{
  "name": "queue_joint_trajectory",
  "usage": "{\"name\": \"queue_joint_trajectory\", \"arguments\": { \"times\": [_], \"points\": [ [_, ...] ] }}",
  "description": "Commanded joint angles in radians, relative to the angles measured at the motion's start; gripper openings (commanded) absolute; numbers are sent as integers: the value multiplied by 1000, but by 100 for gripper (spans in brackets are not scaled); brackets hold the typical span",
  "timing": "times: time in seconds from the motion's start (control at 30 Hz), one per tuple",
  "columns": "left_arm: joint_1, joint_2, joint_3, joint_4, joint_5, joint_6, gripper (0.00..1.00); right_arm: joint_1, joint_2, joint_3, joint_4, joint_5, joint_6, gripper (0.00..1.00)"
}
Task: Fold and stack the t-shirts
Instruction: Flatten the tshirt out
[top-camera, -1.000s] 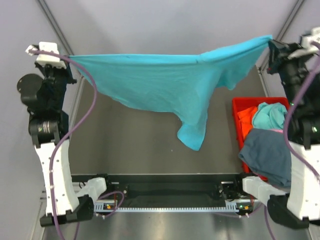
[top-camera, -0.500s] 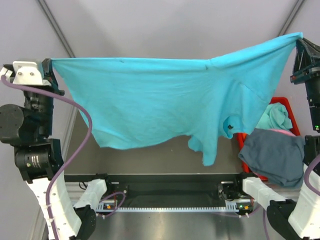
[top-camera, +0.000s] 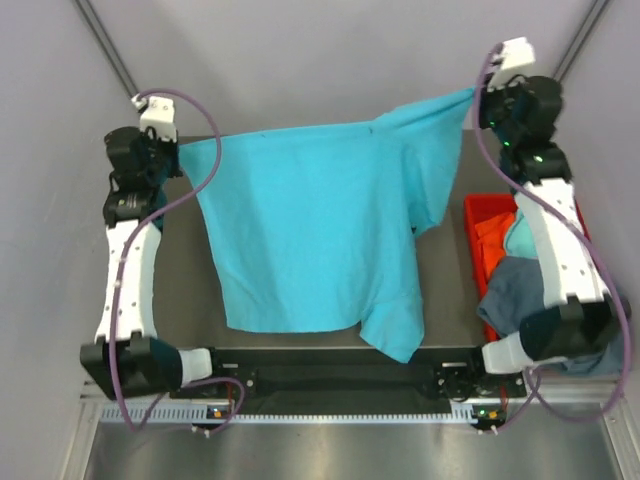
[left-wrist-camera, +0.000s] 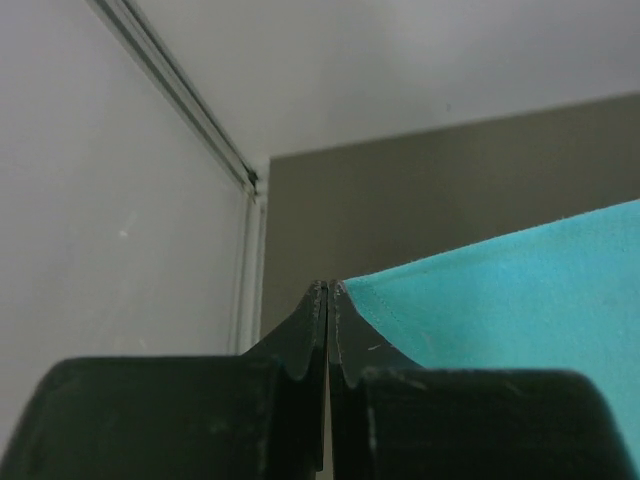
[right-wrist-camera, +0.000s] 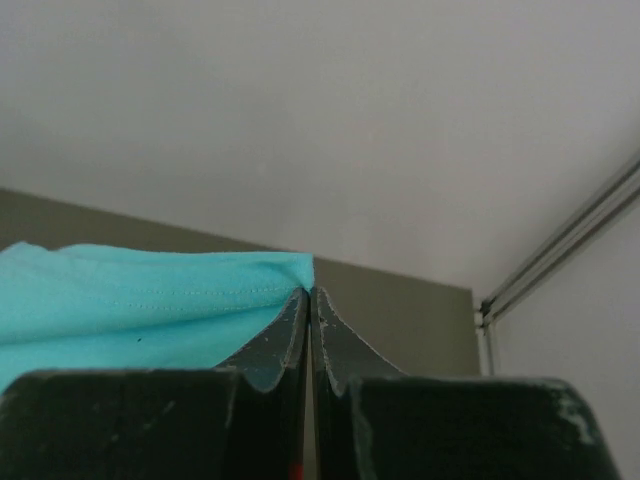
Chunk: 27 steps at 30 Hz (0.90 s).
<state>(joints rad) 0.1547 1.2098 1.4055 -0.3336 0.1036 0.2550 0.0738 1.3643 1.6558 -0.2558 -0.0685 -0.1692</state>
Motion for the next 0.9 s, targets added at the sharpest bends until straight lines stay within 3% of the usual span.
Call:
{"name": "queue_joint_trajectory", "arguments": {
  "times": [0.0,0.13,0.23,0.43,0.57,0.87],
  "points": [
    [9,89,-59,139,-22,42,0,-9,139,-51,151,35,-33,0],
    [5,363,-53,218,-82,111,0,-9,442,21,168,64,-49,0],
    [3,564,58,228,-125,141,0,-6,650,194,116,130,-52,0],
    [0,815,309,214,-143,107,0,15,916,487,69,229,-73,0],
    [-24,892,397,225,-168,99,0,43,975,539,108,275,-110,0],
    [-37,955,438,284,-209,99,0,69,1018,582,153,305,-119,0]
  ]
}}
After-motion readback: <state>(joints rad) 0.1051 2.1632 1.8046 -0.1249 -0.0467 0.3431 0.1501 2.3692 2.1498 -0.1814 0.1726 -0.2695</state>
